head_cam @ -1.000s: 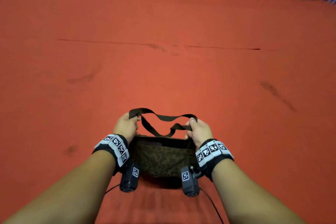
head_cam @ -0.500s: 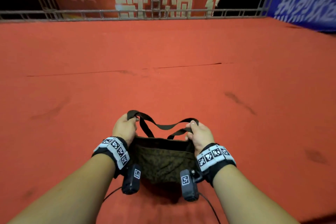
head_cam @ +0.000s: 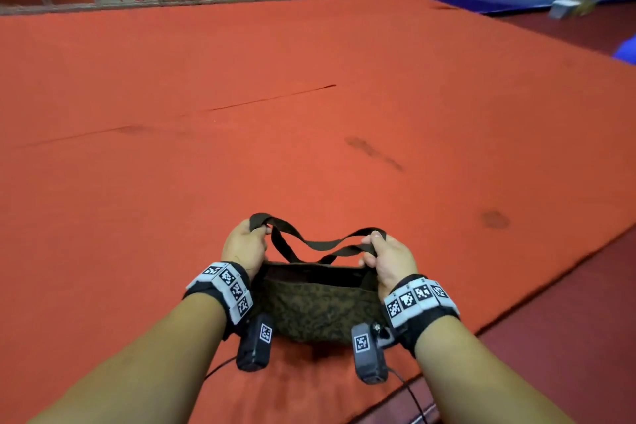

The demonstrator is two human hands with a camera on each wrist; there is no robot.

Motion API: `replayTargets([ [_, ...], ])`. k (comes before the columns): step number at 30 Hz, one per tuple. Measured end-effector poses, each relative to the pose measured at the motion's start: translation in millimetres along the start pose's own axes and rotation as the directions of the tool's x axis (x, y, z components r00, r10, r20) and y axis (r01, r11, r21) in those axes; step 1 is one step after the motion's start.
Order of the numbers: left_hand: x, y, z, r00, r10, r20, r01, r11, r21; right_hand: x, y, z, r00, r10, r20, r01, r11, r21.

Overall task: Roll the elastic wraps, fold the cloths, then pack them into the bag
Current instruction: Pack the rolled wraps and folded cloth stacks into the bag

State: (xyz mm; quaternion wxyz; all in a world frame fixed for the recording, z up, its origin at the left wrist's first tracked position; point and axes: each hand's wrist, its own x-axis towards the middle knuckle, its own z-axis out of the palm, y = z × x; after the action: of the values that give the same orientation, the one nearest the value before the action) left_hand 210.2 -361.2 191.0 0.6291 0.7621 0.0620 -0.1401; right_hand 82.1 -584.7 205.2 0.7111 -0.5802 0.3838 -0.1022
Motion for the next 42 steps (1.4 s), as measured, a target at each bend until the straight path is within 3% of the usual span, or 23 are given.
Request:
replayTargets([
  [8,12.0,-14.5,53.6,0.967,-0.002,0.256,-0.017,0.997,0.072,-19.8,28.1,-45.3,0.966,0.067,-0.248,-0.054,0.997,0.059],
  [14,-3.1,-18.5,109.7,0.900,-0.001,0.436,-0.056,0.991,0.118,-54.0,39.2,-91.7,0.915,0.096,-0.392,-0.020,0.981,0.194],
  [24,-72.7,-23.1,230.2,0.765,-0.007,0.644,-0.109,0.984,0.140,-88.8,57.2,-204.7,0.801,0.156,-0.578,0.059,0.940,0.336],
  [31,-130.8,-26.5,323.9,0.673,-0.039,0.738,-0.182,0.959,0.217,-100.4,73.6,-301.3,0.747,0.230,-0.624,0.107,0.885,0.454],
  [42,-239.0,-62.6,479.0,0.533,-0.158,0.831,-0.248,0.910,0.332,-122.8,124.8,-466.0,0.606,0.442,-0.661,0.121,0.771,0.626],
])
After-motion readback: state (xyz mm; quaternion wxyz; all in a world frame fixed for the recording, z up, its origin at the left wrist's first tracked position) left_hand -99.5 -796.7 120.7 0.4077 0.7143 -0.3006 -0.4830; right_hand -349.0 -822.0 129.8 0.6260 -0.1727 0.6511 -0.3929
